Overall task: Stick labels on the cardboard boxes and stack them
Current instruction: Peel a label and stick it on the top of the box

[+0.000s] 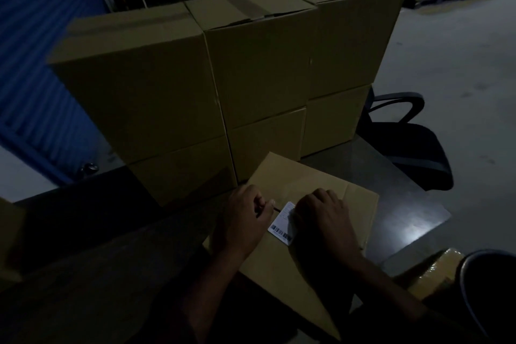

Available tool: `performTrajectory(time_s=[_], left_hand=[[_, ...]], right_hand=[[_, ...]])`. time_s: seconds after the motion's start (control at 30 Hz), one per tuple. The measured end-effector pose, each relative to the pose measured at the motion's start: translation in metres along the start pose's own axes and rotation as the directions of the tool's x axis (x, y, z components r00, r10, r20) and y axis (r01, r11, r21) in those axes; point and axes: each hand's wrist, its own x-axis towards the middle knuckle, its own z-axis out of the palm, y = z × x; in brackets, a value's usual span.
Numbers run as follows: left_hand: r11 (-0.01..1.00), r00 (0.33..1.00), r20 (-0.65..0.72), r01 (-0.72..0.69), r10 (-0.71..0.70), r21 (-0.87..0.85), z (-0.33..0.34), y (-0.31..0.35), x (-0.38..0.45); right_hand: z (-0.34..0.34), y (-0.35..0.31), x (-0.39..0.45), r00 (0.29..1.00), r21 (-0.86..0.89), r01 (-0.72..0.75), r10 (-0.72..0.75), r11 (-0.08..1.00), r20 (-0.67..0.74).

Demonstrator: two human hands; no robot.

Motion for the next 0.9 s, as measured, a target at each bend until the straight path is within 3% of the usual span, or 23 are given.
performTrajectory(time_s=[0.3, 0.63, 0.77, 0.9], left_hand=[[1.000, 1.000, 0.002, 0.019, -0.019, -0.004, 0.005, -0.001, 0.003], [0.999, 0.999, -0.011, 0.035, -0.035, -0.004, 0.006, 0.000, 0.004], [0.994, 0.989, -0.120, 0.095, -0.089, 0.048, 0.007, -0.002, 0.005], [0.979, 0.975, -0.095, 0.199, -0.201, -0.037, 0.008, -0.001, 0.005]], right_hand=[[-0.003, -0.005, -0.007, 0.996, -0.045, -0.062, 0.059, 0.997, -0.069], [-0.009, 0.006, -0.018, 0.996, -0.073, -0.091, 0.089, 0.993, -0.028], [-0.013, 0.015, -0.037, 0.990, -0.036, -0.114, 0.111, 0.993, -0.082], [-0.013, 0.016, -0.064, 0.986, -0.093, -0.135, 0.125, 0.986, -0.111]])
